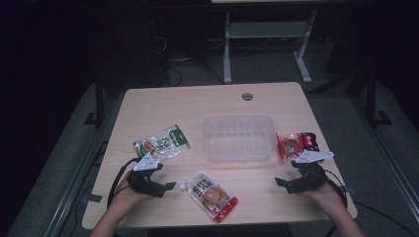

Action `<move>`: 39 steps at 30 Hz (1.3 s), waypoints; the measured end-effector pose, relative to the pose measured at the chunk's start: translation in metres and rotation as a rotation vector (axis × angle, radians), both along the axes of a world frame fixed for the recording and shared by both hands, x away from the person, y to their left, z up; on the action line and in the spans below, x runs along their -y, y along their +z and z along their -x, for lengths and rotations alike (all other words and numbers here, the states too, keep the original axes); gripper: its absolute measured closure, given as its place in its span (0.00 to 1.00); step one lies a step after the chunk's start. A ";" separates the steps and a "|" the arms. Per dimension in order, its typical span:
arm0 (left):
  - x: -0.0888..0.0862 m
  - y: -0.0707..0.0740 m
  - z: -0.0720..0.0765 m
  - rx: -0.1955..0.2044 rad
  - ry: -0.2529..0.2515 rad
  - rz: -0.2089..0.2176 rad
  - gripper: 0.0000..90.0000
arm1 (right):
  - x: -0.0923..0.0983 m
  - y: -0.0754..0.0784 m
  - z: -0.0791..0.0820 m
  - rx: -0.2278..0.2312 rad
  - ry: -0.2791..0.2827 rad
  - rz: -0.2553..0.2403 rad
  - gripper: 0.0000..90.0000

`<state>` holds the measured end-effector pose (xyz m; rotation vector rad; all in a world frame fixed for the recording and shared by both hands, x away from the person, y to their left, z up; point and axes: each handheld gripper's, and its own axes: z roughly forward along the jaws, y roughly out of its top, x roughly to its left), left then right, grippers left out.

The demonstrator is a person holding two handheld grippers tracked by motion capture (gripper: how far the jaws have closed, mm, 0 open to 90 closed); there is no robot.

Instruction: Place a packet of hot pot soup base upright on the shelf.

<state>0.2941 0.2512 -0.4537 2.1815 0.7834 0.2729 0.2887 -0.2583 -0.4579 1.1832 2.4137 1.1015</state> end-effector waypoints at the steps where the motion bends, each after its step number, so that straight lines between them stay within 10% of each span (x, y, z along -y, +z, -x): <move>1: 0.000 0.000 0.000 0.000 0.000 0.000 0.14 | 0.000 0.000 0.000 0.000 0.000 0.000 0.06; 9: -0.003 0.003 -0.001 -0.014 0.007 -0.007 0.14 | 0.010 0.014 0.000 0.012 -0.023 0.010 0.15; 22: -0.013 0.006 0.003 -0.013 0.031 0.011 0.15 | 0.014 0.033 -0.028 -0.023 -0.107 0.017 0.99; 39: -0.019 0.009 0.007 0.001 0.049 0.012 0.15 | 0.026 0.035 -0.091 0.020 -0.147 0.018 1.00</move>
